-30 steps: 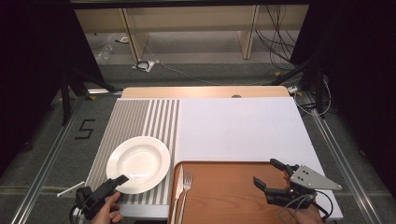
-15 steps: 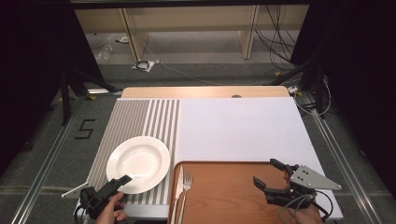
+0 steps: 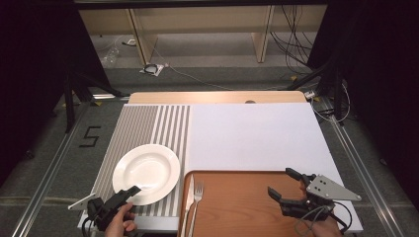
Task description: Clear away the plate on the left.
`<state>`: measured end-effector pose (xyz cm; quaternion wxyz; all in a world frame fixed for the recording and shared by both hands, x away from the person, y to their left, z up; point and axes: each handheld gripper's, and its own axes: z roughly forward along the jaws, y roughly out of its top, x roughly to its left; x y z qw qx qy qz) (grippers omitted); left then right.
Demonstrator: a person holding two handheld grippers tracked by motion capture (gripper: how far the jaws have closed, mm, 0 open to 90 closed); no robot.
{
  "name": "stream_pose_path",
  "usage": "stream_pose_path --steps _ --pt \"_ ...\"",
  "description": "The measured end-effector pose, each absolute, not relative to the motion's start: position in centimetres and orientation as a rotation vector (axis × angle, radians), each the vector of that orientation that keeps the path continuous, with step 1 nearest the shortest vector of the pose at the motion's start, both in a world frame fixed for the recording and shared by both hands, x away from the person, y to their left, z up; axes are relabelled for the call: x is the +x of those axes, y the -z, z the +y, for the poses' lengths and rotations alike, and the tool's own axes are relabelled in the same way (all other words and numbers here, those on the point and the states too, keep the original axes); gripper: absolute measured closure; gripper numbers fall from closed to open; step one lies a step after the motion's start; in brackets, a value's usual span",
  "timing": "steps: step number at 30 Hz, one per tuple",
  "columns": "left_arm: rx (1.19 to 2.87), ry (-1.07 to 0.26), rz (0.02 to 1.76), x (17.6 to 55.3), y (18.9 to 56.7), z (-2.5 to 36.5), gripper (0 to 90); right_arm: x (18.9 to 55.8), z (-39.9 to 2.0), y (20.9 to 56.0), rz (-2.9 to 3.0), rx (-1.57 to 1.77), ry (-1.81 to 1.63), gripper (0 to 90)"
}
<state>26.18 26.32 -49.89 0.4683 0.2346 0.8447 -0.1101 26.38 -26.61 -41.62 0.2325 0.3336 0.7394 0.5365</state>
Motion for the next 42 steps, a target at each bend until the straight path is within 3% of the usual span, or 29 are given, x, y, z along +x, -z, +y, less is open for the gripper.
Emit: stream_pose_path --steps 31,42 --pt "0.549 0.284 2.113 27.5 51.3 25.9 76.9 26.4 -26.6 41.6 2.031 0.911 -1.482 18.8" --pt "0.477 0.334 2.088 27.4 51.6 26.3 79.6 26.4 -26.6 41.6 2.032 0.913 -1.479 18.8"
